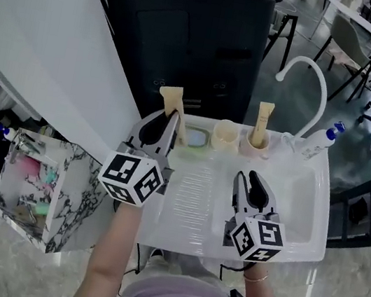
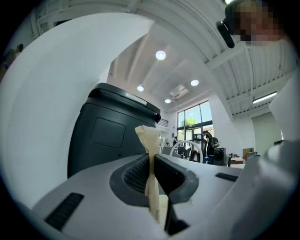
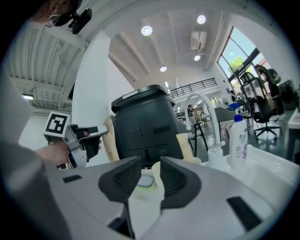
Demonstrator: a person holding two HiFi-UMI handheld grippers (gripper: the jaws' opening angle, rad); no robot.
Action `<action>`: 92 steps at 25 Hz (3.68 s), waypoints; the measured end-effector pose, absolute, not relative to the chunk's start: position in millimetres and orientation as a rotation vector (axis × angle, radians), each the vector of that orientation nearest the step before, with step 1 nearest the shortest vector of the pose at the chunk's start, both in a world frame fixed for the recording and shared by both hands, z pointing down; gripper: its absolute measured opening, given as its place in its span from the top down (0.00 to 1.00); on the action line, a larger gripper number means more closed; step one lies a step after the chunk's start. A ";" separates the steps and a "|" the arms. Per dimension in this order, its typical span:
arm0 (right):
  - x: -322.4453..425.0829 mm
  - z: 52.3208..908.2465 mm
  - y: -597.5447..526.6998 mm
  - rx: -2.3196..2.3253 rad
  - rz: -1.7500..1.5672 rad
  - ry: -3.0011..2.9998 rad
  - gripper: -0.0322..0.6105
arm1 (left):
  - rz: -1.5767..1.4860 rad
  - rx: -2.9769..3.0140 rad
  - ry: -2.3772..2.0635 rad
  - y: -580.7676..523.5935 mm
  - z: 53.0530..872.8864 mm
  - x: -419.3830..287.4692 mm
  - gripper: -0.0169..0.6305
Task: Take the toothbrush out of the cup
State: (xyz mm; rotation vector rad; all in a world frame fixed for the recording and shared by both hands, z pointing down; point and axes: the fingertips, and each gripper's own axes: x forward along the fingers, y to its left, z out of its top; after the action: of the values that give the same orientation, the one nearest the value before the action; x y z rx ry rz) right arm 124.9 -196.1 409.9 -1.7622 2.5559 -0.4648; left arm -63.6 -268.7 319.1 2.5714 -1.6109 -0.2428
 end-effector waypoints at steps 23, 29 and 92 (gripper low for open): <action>110.4 412.7 -145.7 -1.774 -0.478 2.542 0.77 | 0.300 2.244 -1.424 -169.3 487.8 -62.2 0.93; 122.2 419.5 -140.4 -1.821 -0.499 2.508 0.78 | 0.415 2.157 -1.371 -169.5 526.0 -56.8 0.93; 274.6 432.7 -192.8 -2.149 -0.522 2.208 0.78 | 0.299 2.631 -1.103 -393.4 439.9 180.7 0.61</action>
State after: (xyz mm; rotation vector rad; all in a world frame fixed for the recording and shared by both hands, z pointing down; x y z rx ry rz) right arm 274.6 -192.8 432.7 -2.1489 2.2077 -0.5218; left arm 180.7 -393.4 439.9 2.6306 -1.1033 0.2988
